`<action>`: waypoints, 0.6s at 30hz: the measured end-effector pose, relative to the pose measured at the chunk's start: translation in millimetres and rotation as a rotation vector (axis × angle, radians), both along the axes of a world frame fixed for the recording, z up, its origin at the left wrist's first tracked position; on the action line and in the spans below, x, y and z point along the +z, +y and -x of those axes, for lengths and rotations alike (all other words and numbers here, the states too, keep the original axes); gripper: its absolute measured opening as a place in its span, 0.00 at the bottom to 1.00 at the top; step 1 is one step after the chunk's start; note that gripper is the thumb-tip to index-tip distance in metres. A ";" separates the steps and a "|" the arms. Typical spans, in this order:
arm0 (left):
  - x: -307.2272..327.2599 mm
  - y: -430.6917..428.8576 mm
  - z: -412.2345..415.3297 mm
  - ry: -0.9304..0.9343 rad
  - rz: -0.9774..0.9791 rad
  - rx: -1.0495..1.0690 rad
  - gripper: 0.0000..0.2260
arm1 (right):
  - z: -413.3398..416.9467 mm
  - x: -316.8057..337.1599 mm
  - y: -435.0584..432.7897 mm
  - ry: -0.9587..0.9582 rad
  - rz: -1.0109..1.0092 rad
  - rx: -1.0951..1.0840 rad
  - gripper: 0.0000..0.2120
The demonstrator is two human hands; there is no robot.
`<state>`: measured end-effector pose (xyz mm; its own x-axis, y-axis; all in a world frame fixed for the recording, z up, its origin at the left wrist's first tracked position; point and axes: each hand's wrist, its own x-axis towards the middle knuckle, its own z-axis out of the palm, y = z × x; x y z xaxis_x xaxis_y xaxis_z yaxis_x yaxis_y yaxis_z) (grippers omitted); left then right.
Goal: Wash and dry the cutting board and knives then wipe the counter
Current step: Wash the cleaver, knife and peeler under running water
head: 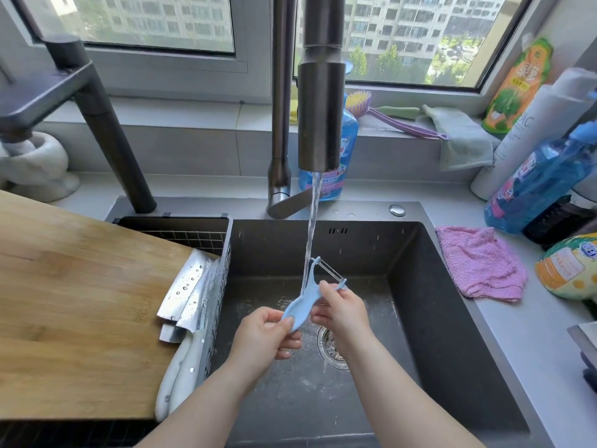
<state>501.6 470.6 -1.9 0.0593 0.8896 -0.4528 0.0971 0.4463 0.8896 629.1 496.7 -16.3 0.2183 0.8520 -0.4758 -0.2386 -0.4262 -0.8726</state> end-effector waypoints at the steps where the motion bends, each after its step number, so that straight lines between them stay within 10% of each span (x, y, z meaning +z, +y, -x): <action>1: -0.2 0.0 0.1 -0.002 0.005 -0.003 0.04 | -0.8 -0.4 0.3 0.007 0.012 -0.015 0.11; 18: -1.8 1.2 -0.8 -0.057 0.041 0.031 0.05 | 19.1 10.8 -7.4 0.164 0.017 0.163 0.08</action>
<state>502.4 471.8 -3.7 0.0588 0.8724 -0.4852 0.0322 0.4841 0.8744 610.0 489.3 -5.6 -0.0031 0.8611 -0.5085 -0.3037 -0.4853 -0.8199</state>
